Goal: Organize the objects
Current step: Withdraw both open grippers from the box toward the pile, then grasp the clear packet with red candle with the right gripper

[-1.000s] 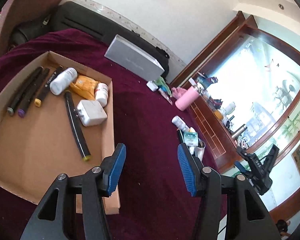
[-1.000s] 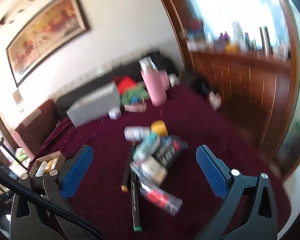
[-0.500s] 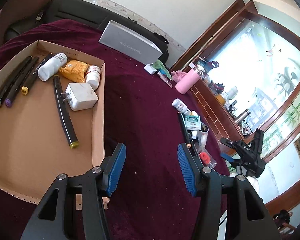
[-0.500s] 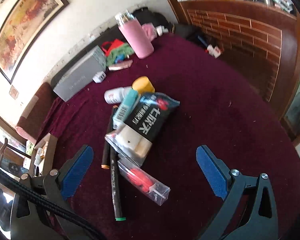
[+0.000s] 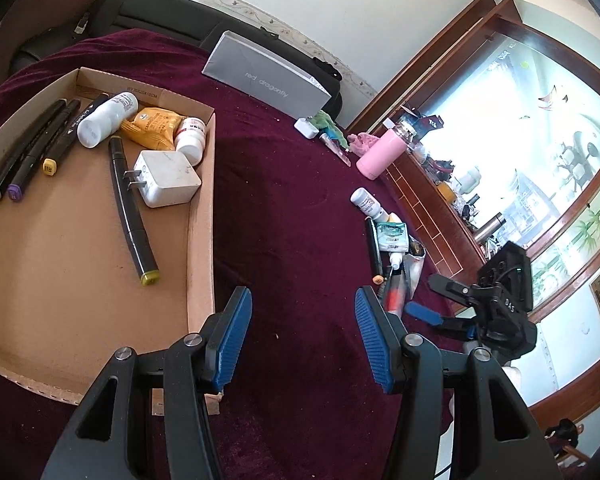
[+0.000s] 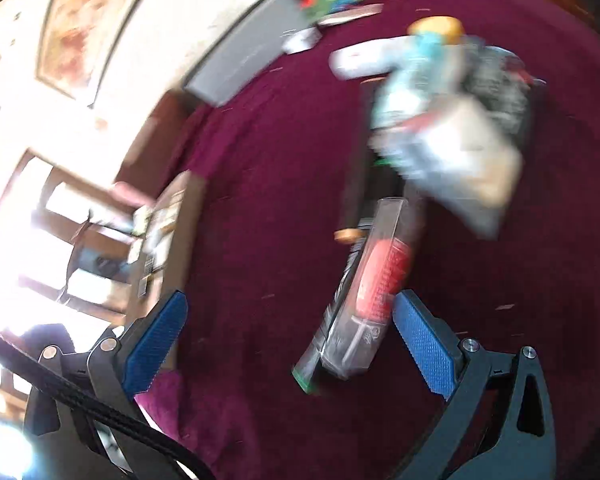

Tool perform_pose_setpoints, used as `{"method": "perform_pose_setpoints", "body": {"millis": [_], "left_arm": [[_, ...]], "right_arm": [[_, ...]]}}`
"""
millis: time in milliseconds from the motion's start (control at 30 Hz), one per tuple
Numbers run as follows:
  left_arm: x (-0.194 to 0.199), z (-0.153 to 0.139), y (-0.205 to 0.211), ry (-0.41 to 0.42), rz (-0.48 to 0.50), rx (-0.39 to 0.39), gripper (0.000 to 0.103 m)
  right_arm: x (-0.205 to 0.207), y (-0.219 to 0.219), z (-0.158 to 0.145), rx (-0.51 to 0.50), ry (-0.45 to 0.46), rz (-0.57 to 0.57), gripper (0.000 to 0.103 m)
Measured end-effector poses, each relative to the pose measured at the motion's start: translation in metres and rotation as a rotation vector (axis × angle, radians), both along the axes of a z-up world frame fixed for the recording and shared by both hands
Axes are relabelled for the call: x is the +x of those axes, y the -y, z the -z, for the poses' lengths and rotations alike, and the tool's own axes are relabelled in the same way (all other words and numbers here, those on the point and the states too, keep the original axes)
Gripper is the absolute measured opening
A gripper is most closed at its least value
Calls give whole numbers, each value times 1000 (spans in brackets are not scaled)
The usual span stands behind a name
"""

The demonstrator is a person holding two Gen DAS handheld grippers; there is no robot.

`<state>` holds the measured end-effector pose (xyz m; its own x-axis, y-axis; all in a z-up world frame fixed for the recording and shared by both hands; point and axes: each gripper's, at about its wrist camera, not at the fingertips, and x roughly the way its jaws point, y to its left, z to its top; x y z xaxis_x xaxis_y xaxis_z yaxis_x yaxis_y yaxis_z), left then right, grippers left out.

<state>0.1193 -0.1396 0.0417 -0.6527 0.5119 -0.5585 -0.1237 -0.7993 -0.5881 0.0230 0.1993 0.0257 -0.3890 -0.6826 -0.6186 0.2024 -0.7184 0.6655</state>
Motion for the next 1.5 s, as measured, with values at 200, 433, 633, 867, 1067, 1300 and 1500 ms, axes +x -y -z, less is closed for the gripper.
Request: {"method": "perform_pose_setpoints", "body": {"millis": [200,433,633,867,1067,1300,1500], "left_arm": [[-1,6,-9,11,33,-25,48],[-2,8,-21,24,66,-50,48],[0,6,-29,12,88,-87,48],[-2,-9,-58,-45,186,-195,48],[-9,-12,-87,-43,260,-231,48],[-11,-8,-91,-16,249,-243,48],[-20,-11,-106,-29,276,-317,48]], "right_arm": [[7,-26,-9,172,-48,153,103],[12,-1,-4,495,-80,175,91],[5,19,0,650,-103,183,62],[4,19,-6,744,-101,185,47],[2,-6,-5,631,-40,167,48],[-15,23,4,593,-13,147,49],[-7,24,4,757,-63,99,26]]}}
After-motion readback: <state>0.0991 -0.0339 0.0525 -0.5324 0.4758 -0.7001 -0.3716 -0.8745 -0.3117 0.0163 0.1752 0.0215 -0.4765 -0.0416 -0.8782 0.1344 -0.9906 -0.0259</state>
